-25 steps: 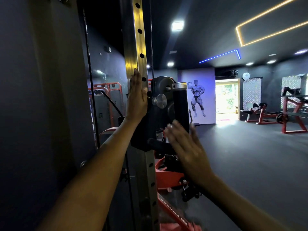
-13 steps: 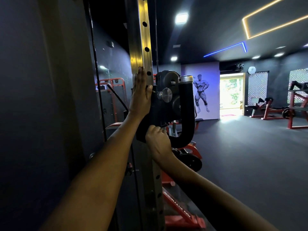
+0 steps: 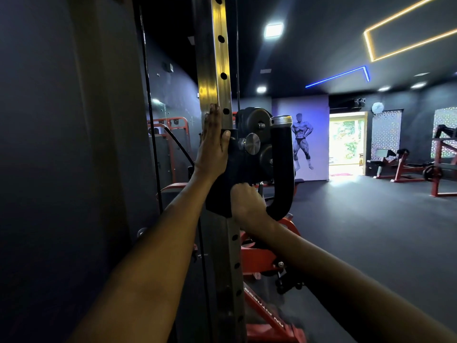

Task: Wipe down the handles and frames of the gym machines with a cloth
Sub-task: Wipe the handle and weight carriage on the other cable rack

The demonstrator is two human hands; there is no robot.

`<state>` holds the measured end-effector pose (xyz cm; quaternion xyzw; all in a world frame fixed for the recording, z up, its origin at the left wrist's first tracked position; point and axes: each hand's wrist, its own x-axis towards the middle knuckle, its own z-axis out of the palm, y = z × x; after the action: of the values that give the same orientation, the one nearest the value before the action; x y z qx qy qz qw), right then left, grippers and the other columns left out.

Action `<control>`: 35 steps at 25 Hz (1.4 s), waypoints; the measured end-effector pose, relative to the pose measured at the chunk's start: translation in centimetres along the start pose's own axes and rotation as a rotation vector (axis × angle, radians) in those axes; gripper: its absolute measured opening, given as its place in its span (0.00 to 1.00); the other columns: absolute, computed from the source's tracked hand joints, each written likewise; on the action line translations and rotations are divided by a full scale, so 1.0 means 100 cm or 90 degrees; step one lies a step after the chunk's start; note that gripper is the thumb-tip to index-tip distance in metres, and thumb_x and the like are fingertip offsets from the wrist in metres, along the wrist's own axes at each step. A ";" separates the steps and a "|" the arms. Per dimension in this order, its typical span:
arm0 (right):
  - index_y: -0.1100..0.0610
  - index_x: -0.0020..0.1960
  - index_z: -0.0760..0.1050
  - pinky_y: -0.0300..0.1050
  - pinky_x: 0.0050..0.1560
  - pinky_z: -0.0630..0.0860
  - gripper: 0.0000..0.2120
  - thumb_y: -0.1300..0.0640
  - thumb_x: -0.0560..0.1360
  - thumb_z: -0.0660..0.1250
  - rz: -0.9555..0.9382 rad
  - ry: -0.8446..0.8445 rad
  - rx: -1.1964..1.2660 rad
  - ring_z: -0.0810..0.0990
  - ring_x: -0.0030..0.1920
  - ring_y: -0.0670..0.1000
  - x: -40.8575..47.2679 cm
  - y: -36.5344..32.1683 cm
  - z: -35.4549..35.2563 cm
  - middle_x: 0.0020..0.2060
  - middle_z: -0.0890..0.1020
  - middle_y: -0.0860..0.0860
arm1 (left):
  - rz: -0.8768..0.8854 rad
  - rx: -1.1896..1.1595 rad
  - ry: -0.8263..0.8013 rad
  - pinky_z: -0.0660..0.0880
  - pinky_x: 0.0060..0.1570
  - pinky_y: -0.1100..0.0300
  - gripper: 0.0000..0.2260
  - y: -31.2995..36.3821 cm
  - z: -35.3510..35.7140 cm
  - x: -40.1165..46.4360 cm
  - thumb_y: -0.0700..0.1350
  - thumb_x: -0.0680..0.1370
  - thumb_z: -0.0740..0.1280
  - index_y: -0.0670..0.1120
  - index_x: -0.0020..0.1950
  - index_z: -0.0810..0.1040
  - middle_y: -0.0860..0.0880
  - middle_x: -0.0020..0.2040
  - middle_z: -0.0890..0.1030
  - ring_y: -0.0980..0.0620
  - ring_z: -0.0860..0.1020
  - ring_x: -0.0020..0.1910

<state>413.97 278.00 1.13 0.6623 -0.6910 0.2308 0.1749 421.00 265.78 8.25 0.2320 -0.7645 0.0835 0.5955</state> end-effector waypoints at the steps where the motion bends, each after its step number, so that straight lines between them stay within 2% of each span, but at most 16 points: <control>1: 0.65 0.57 0.73 0.48 0.48 0.77 0.12 0.67 0.79 0.53 0.028 0.018 0.059 0.80 0.54 0.57 0.005 0.000 0.001 0.54 0.78 0.60 | 0.001 0.000 0.003 0.48 0.76 0.49 0.27 0.000 0.000 -0.001 0.50 0.82 0.49 0.43 0.79 0.47 0.45 0.79 0.46 0.48 0.44 0.78; 2: 0.64 0.59 0.71 0.47 0.48 0.77 0.11 0.66 0.80 0.54 0.021 0.022 0.065 0.79 0.54 0.57 0.008 0.001 0.002 0.56 0.77 0.60 | 0.000 0.000 0.005 0.48 0.76 0.49 0.27 0.000 0.000 0.000 0.50 0.82 0.49 0.43 0.79 0.47 0.45 0.79 0.47 0.49 0.45 0.78; 4: 0.63 0.63 0.67 0.48 0.49 0.75 0.13 0.65 0.79 0.56 -0.096 0.006 -0.011 0.78 0.55 0.58 0.001 0.006 0.001 0.58 0.73 0.60 | -0.006 -0.001 0.005 0.49 0.76 0.49 0.26 0.000 0.000 0.001 0.50 0.83 0.50 0.43 0.79 0.48 0.45 0.79 0.47 0.48 0.45 0.78; 8: 0.65 0.59 0.71 0.49 0.48 0.73 0.12 0.67 0.79 0.53 -0.381 0.028 -0.198 0.76 0.55 0.61 -0.016 0.015 0.000 0.57 0.71 0.61 | 0.003 0.010 0.005 0.48 0.76 0.52 0.27 0.001 0.000 0.001 0.51 0.82 0.49 0.42 0.79 0.48 0.44 0.79 0.47 0.47 0.46 0.78; 13: 0.67 0.53 0.74 0.52 0.54 0.74 0.10 0.66 0.79 0.55 -0.488 0.023 -0.294 0.75 0.55 0.65 -0.016 0.020 0.005 0.55 0.72 0.60 | 0.000 0.013 -0.006 0.47 0.76 0.53 0.28 0.000 -0.003 0.000 0.51 0.82 0.49 0.42 0.79 0.47 0.45 0.79 0.46 0.47 0.45 0.78; 14: 0.67 0.53 0.74 0.50 0.52 0.74 0.10 0.67 0.79 0.55 -0.479 0.016 -0.283 0.75 0.55 0.63 -0.017 0.019 0.003 0.56 0.72 0.60 | 0.000 0.011 -0.008 0.48 0.76 0.52 0.28 0.000 -0.003 0.000 0.51 0.82 0.49 0.42 0.79 0.47 0.45 0.79 0.46 0.47 0.45 0.78; 16: 0.66 0.56 0.73 0.47 0.48 0.73 0.11 0.68 0.78 0.55 -0.364 0.003 -0.194 0.76 0.55 0.60 -0.015 0.013 0.000 0.57 0.71 0.61 | -0.001 0.012 -0.012 0.48 0.75 0.52 0.28 -0.001 -0.002 0.000 0.52 0.82 0.49 0.43 0.79 0.47 0.45 0.79 0.46 0.47 0.45 0.78; 19: 0.67 0.58 0.73 0.46 0.52 0.74 0.12 0.69 0.78 0.56 -0.158 -0.065 -0.104 0.76 0.58 0.58 0.006 0.010 -0.006 0.59 0.74 0.61 | -0.002 0.013 -0.008 0.49 0.76 0.48 0.28 -0.002 -0.001 0.000 0.53 0.82 0.49 0.43 0.79 0.47 0.45 0.79 0.46 0.48 0.44 0.78; 21: 0.67 0.58 0.74 0.46 0.53 0.73 0.12 0.67 0.79 0.55 -0.115 -0.153 -0.066 0.76 0.58 0.58 0.016 0.015 -0.010 0.58 0.76 0.61 | -0.008 0.013 -0.005 0.51 0.76 0.45 0.28 -0.001 -0.001 -0.001 0.52 0.82 0.48 0.44 0.79 0.47 0.46 0.79 0.46 0.49 0.44 0.78; 24: 0.63 0.59 0.74 0.47 0.52 0.73 0.12 0.61 0.80 0.57 -0.123 -0.173 -0.195 0.76 0.58 0.57 0.003 0.018 -0.022 0.58 0.77 0.58 | -0.009 0.012 0.004 0.52 0.75 0.42 0.27 -0.001 -0.001 -0.002 0.52 0.82 0.49 0.45 0.79 0.46 0.47 0.79 0.45 0.51 0.43 0.78; 26: 0.62 0.61 0.72 0.50 0.58 0.71 0.13 0.58 0.80 0.57 -0.168 -0.114 -0.406 0.75 0.60 0.57 -0.022 0.021 -0.027 0.59 0.76 0.58 | -0.008 0.014 0.004 0.52 0.75 0.43 0.27 -0.001 -0.001 -0.001 0.52 0.82 0.49 0.44 0.79 0.47 0.47 0.79 0.46 0.52 0.43 0.77; 28: 0.63 0.63 0.70 0.55 0.64 0.66 0.15 0.56 0.80 0.57 -0.233 -0.086 -0.503 0.72 0.62 0.58 -0.049 0.028 -0.033 0.61 0.74 0.60 | -0.009 0.011 0.003 0.51 0.76 0.44 0.27 0.000 -0.002 -0.001 0.52 0.82 0.48 0.44 0.79 0.47 0.46 0.79 0.46 0.52 0.43 0.77; 30: 0.64 0.65 0.68 0.55 0.66 0.65 0.17 0.57 0.80 0.58 -0.265 -0.061 -0.441 0.70 0.64 0.59 -0.060 0.032 -0.038 0.63 0.71 0.62 | -0.001 0.014 0.010 0.50 0.76 0.46 0.27 0.000 -0.001 -0.002 0.52 0.82 0.48 0.43 0.79 0.47 0.45 0.79 0.47 0.52 0.44 0.77; 32: 0.63 0.67 0.65 0.52 0.61 0.71 0.17 0.62 0.79 0.58 -0.275 0.019 -0.298 0.71 0.62 0.58 -0.048 0.027 -0.036 0.63 0.69 0.61 | 0.006 0.018 0.013 0.50 0.76 0.47 0.27 -0.003 0.001 -0.002 0.53 0.82 0.48 0.43 0.79 0.48 0.45 0.79 0.47 0.52 0.45 0.78; 33: 0.64 0.68 0.63 0.50 0.59 0.73 0.18 0.65 0.78 0.56 -0.286 0.062 -0.270 0.70 0.62 0.58 -0.039 0.024 -0.027 0.63 0.67 0.61 | 0.004 0.020 0.011 0.50 0.76 0.46 0.27 -0.002 0.001 -0.002 0.52 0.82 0.48 0.43 0.79 0.48 0.46 0.79 0.47 0.52 0.44 0.77; 35: 0.68 0.70 0.61 0.51 0.62 0.72 0.21 0.67 0.78 0.50 -0.341 0.114 -0.293 0.70 0.65 0.61 -0.028 0.023 0.002 0.66 0.66 0.65 | -0.003 0.015 0.008 0.51 0.76 0.46 0.27 -0.002 0.000 0.000 0.52 0.82 0.48 0.43 0.79 0.47 0.46 0.79 0.47 0.51 0.44 0.78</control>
<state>411.86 280.26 -0.76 0.7405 -0.5087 0.0723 0.4332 421.10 265.63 8.27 0.2405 -0.7594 0.0928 0.5974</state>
